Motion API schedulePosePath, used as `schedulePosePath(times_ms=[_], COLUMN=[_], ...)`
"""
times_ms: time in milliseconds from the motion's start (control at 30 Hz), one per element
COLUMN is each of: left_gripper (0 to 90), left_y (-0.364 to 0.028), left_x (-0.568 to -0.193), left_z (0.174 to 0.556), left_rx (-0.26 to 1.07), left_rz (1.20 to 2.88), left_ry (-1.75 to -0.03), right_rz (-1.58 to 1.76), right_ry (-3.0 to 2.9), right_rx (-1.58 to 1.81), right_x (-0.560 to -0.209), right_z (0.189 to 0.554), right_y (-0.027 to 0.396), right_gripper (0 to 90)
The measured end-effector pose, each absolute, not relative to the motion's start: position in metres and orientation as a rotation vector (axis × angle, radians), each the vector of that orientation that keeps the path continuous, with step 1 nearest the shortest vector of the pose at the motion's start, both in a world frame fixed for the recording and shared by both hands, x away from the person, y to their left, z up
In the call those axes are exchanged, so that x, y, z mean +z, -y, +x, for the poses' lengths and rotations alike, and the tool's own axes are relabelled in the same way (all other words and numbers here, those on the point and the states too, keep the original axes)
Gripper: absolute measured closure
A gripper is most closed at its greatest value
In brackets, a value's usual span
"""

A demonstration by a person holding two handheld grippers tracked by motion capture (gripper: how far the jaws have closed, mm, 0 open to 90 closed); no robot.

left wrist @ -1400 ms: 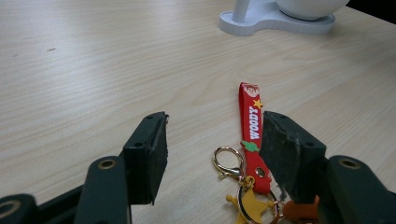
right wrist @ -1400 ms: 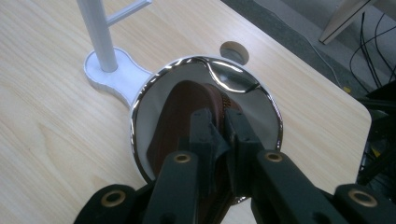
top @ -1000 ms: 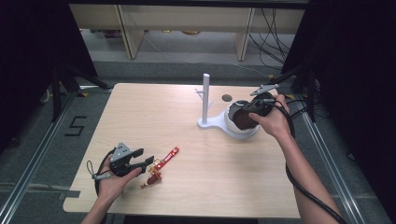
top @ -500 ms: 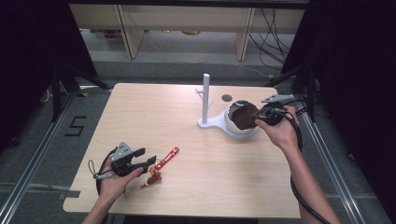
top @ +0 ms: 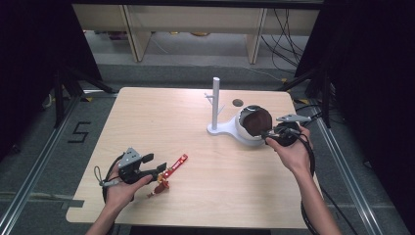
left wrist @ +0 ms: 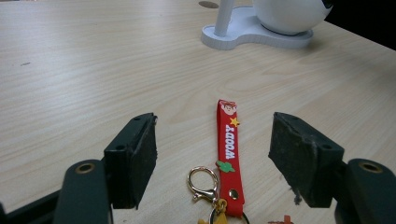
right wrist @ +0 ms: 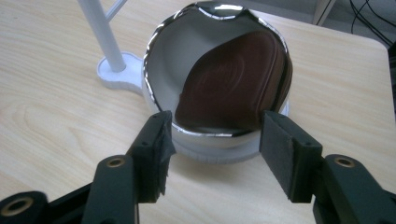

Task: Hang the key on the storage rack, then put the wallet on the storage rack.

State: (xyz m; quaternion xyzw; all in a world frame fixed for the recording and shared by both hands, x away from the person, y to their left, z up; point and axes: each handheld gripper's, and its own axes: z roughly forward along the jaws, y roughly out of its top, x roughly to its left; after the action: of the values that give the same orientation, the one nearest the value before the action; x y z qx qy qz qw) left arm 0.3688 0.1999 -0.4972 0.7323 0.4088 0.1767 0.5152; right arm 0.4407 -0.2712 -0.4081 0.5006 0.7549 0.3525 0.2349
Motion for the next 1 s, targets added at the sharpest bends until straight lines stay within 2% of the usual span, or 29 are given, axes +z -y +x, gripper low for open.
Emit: schedulePosePath(times_ms=[100,200,333,567,733,1000], left_gripper=[30.9,30.8,30.8,31.8,32.6,36.4], left_y=[-0.200,-0.201,-0.201,-0.199,-0.198,-0.198], left_x=[-0.497,-0.497,-0.497,-0.495,-0.492,-0.481], left_z=[0.368,0.367,0.365,0.367,0.367,0.368], left_rx=[0.424,0.419,0.420,0.409,0.397,0.275], left_rz=[1.759,1.767,1.780,1.808,1.822,1.927], left_ry=[-0.984,-0.967,-0.971,-0.984,-0.983,-0.926], right_rz=[1.390,1.448,1.495,1.563,1.622,1.643], right_ry=[-2.059,-2.067,-2.045,-2.030,-1.999,-1.997], right_rx=[0.981,1.001,1.018,1.062,1.061,1.022], right_x=[-0.412,-0.415,-0.423,-0.443,-0.452,-0.452], right_z=[0.434,0.427,0.415,0.397,0.387,0.378], right_y=[0.271,0.271,0.268,0.271,0.276,0.276], right_gripper=[43.8,48.8,48.8,53.8,53.5,52.1])
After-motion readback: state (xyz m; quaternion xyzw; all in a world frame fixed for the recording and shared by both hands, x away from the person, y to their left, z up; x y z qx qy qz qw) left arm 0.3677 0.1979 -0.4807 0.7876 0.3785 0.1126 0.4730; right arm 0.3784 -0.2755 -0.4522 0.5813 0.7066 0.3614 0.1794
